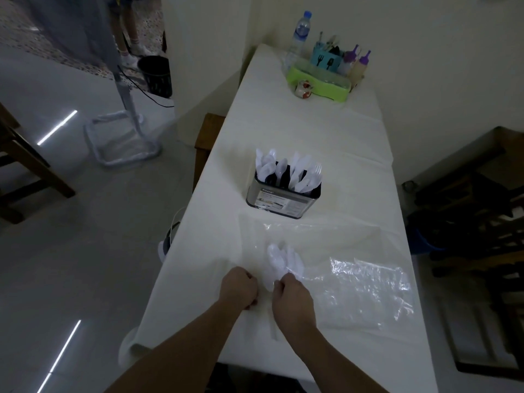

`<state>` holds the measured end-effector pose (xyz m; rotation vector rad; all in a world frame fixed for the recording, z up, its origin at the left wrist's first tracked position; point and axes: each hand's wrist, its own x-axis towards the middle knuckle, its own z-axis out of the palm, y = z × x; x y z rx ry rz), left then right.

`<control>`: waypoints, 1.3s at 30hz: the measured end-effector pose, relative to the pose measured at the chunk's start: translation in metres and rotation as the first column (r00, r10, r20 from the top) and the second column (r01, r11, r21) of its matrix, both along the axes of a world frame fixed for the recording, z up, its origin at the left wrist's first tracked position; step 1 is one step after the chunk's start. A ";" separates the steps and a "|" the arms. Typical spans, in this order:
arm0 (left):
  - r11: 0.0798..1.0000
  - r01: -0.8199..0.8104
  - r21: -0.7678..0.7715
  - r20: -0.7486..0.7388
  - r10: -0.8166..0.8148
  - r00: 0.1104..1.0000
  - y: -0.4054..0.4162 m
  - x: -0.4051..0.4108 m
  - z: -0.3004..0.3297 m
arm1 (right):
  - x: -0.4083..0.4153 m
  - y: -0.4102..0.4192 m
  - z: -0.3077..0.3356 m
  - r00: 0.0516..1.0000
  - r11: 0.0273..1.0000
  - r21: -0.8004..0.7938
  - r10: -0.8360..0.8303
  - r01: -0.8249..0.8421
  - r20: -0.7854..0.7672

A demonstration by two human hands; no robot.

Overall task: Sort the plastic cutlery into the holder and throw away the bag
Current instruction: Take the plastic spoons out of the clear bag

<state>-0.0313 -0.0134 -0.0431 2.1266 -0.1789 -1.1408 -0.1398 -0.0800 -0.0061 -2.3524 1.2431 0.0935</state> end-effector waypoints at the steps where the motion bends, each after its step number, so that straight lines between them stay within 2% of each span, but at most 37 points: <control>1: 1.000 0.007 0.011 0.016 -0.007 1.000 -0.001 0.000 0.000 | -0.001 -0.001 0.002 1.000 1.000 -0.008 -0.011 0.011 0.016; 4: 0.998 0.047 0.051 0.108 -0.052 0.993 -0.001 -0.003 0.003 | -0.004 -0.003 0.006 0.997 0.999 -0.009 -0.052 0.053 0.057; 7: 0.987 0.128 0.098 0.354 -0.155 0.922 0.003 -0.008 0.000 | -0.007 -0.003 0.006 0.999 1.000 -0.005 -0.022 0.022 0.040; 8: 0.982 0.171 0.079 0.472 -0.188 0.861 0.006 -0.010 -0.002 | -0.007 -0.002 0.006 0.999 1.000 -0.005 -0.007 0.007 0.033; 9: 0.967 0.251 0.042 0.608 -0.224 0.762 0.011 -0.010 -0.005 | -0.007 -0.002 0.005 0.999 1.000 -0.005 0.005 -0.005 0.032; 12: 0.816 0.575 0.055 0.876 -0.316 0.365 0.031 -0.008 -0.033 | -0.005 -0.001 0.005 0.999 0.999 -0.007 0.041 -0.040 0.028; 14: 0.712 0.682 0.164 0.898 -0.395 0.196 0.044 -0.005 -0.044 | -0.005 -0.001 0.004 0.998 0.998 -0.005 0.058 -0.058 0.029; 16: 0.632 0.731 0.259 0.871 -0.479 0.106 0.054 -0.003 -0.049 | -0.004 -0.002 0.003 0.997 0.997 0.001 0.079 -0.079 0.016; 19: 0.551 0.749 0.367 0.786 -0.615 0.067 0.059 0.001 -0.049 | -0.004 -0.003 0.006 0.996 0.996 -0.001 0.090 -0.090 -0.003; 22: 0.514 0.757 0.404 0.761 -0.648 0.034 0.059 0.001 -0.049 | -0.006 -0.005 0.015 0.997 0.997 -0.010 0.072 -0.072 0.036; 28: 0.495 0.776 0.391 0.750 -0.660 0.043 0.059 0.003 -0.044 | -0.013 -0.023 0.045 0.987 0.999 0.015 -0.050 0.048 0.152; 31: 0.478 0.773 0.417 0.706 -0.706 0.056 0.059 0.004 -0.040 | -0.017 -0.029 0.052 0.988 0.998 0.034 -0.055 0.051 0.142; 32: 0.500 0.762 0.411 0.710 -0.700 0.076 0.058 0.003 -0.041 | -0.018 -0.028 0.054 0.989 0.998 0.044 -0.053 0.047 0.136; 34: 0.566 0.743 0.359 0.708 -0.683 0.178 0.053 0.001 -0.040 | -0.019 -0.026 0.053 0.990 0.997 0.068 -0.050 0.041 0.135; 35: 0.625 0.720 0.301 0.722 -0.643 0.257 0.048 -0.001 -0.038 | -0.019 -0.025 0.052 0.990 0.996 0.078 -0.047 0.036 0.133; 37: 0.796 0.599 0.091 0.704 -0.477 0.527 0.038 -0.007 -0.023 | -0.019 -0.022 0.050 0.992 0.996 0.088 -0.039 0.028 0.123; 39: 0.926 0.377 -0.021 0.575 -0.297 0.762 0.024 -0.014 0.003 | -0.018 -0.020 0.049 0.993 0.996 0.088 -0.036 0.027 0.111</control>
